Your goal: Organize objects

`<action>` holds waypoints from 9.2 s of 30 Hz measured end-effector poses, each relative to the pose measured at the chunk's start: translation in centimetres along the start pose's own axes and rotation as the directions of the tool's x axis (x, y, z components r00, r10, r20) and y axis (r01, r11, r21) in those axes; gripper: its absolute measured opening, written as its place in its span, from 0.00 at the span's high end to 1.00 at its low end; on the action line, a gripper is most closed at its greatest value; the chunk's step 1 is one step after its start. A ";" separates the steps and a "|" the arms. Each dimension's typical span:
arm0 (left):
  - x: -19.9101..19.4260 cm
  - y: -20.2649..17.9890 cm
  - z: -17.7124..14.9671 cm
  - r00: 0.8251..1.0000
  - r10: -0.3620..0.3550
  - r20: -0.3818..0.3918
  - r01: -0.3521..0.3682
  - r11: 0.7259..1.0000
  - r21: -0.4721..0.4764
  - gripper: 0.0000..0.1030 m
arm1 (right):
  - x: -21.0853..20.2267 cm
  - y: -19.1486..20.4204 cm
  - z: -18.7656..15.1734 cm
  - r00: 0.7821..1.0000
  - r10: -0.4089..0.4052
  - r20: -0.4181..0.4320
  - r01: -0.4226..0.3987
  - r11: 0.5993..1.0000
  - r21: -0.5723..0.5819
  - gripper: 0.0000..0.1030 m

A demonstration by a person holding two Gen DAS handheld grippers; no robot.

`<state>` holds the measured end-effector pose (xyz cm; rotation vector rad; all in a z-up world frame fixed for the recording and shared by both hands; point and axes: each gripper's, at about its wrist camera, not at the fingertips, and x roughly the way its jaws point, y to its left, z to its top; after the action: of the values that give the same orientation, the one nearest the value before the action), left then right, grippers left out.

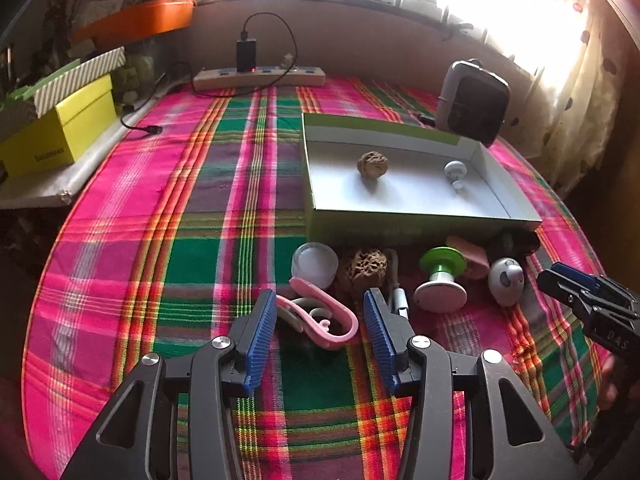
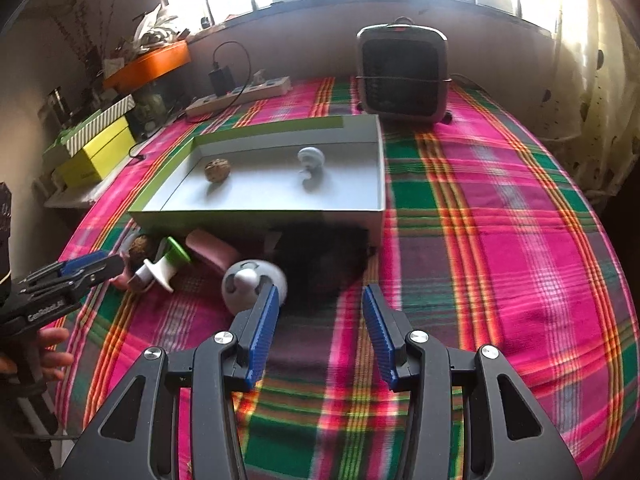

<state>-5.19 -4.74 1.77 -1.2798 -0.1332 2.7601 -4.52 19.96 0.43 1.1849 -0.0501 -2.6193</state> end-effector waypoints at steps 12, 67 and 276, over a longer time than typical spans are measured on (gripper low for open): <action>0.6 0.6 -0.3 0.998 0.053 -0.028 -0.053 0.999 -0.001 0.57 | 1.2 2.1 -0.3 0.998 0.050 -0.031 -0.051 0.997 -0.050 0.56; 1.5 2.5 0.2 0.996 0.091 -0.022 -0.091 0.995 -0.028 0.79 | 2.4 2.1 0.2 0.996 0.087 -0.016 -0.086 0.995 0.044 0.65; 1.9 3.8 1.2 0.994 -0.108 -0.003 0.107 0.992 -0.063 0.59 | 1.2 -1.0 1.6 0.999 -0.038 0.031 0.037 0.998 0.043 0.45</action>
<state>-7.58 -8.32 0.64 -1.2563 -0.2817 2.6805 -6.74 20.52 0.45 1.1690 -0.0906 -2.6828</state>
